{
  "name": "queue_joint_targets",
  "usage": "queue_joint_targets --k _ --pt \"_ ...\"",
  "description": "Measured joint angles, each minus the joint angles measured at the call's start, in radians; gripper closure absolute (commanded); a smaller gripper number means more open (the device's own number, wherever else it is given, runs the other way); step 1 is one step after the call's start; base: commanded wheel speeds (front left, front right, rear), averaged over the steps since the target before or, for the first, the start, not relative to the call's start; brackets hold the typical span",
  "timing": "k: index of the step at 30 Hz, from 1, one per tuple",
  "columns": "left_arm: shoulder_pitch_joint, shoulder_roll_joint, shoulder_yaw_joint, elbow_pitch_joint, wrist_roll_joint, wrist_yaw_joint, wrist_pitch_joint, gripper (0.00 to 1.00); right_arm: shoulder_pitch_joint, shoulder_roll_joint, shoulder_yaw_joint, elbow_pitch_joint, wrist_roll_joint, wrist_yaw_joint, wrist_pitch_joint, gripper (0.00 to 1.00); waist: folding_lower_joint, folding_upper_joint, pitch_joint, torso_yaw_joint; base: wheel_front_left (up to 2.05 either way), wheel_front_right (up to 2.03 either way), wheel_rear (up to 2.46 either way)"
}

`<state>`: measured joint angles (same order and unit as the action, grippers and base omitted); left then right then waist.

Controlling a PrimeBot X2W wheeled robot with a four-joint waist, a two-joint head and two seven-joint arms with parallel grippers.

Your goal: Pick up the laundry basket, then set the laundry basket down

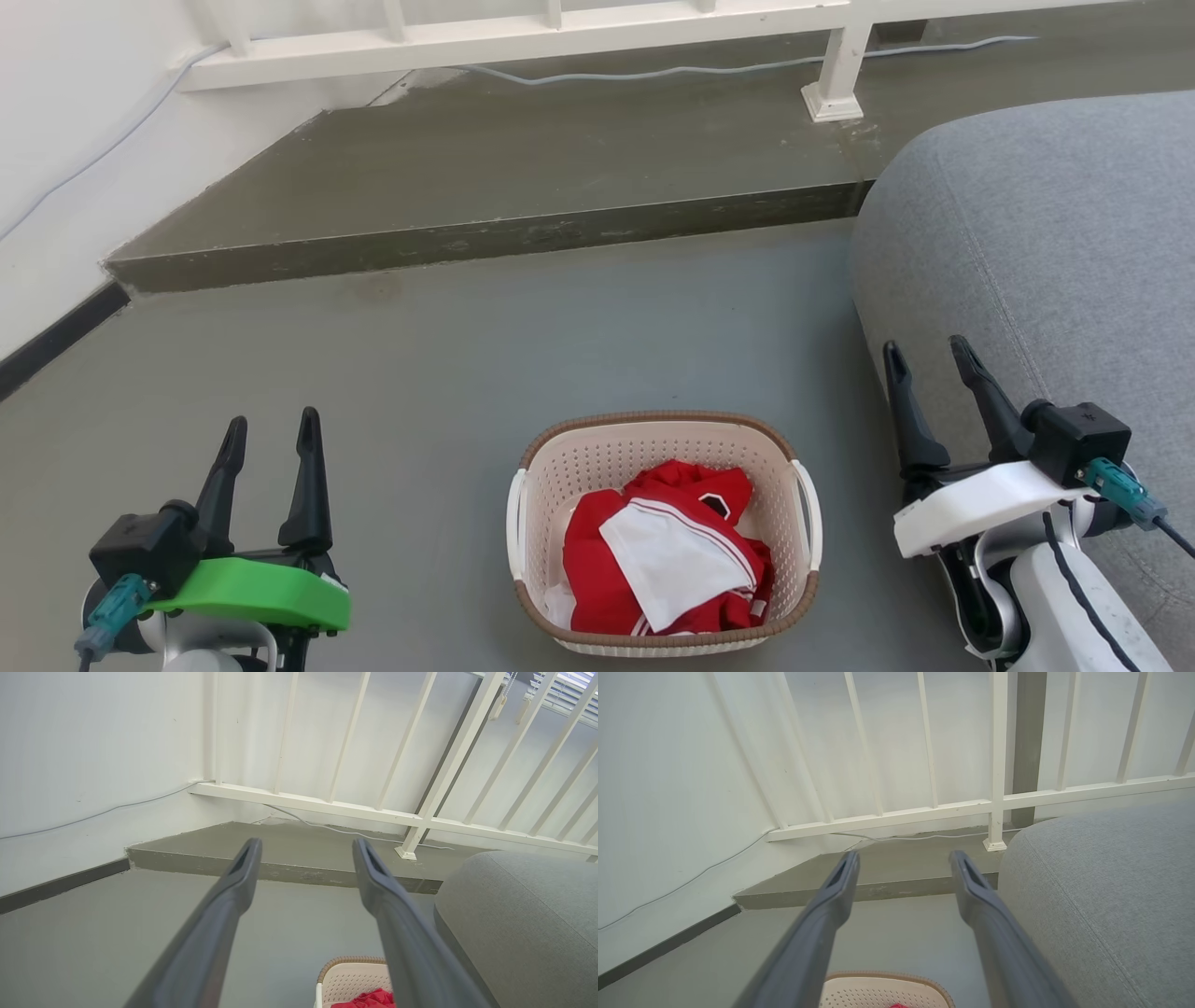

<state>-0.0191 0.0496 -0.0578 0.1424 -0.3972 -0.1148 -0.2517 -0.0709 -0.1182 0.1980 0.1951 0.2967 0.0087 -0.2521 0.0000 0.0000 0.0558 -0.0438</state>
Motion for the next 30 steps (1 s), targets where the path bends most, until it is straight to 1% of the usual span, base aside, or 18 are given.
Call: queue_joint_targets --k 1,2,7,13,18,24,30 --pt "0.0 0.0 0.0 0.001 0.0 0.0 0.0 0.0 0.0 0.001 -0.001 0.0 -0.001 0.0 0.0 0.0 0.0 0.0 0.0 0.0 0.0 0.0 0.0" --pt "0.0 -0.001 -0.002 0.007 0.0 0.0 0.001 1.0 0.001 0.003 0.0 0.006 0.0 0.0 0.0 1.0 0.0 0.0 0.0 0.0 0.0 0.0 0.0" --pt "0.012 -0.013 -0.011 0.064 -0.004 0.0 0.004 1.0 0.043 0.024 0.007 0.056 0.001 0.0 0.001 1.0 0.0 0.0 0.0 0.0 0.0 0.0 0.0" --pt "0.02 -0.016 -0.011 0.073 -0.033 0.0 0.014 1.0 0.054 0.025 0.003 0.059 0.031 0.0 0.007 1.0 0.0 0.0 -0.002 0.001 0.0 0.0 0.0" --pt "0.02 -0.016 -0.006 0.075 -0.097 0.0 0.03 1.0 0.054 0.026 -0.007 0.058 0.095 0.003 0.017 1.0 0.0 0.0 -0.005 0.004 0.0 0.0 0.0" --pt "0.02 -0.016 -0.002 0.077 -0.189 0.0 0.054 1.0 0.054 0.027 -0.027 0.058 0.204 0.013 0.039 1.0 0.0 0.0 -0.008 0.007 0.0 0.0 0.0" --pt "0.019 -0.017 0.01 0.08 -0.257 0.0 0.076 1.0 0.053 0.031 -0.046 0.057 0.277 0.017 0.061 1.0 0.0 0.0 -0.011 0.01 0.0 0.0 0.0"
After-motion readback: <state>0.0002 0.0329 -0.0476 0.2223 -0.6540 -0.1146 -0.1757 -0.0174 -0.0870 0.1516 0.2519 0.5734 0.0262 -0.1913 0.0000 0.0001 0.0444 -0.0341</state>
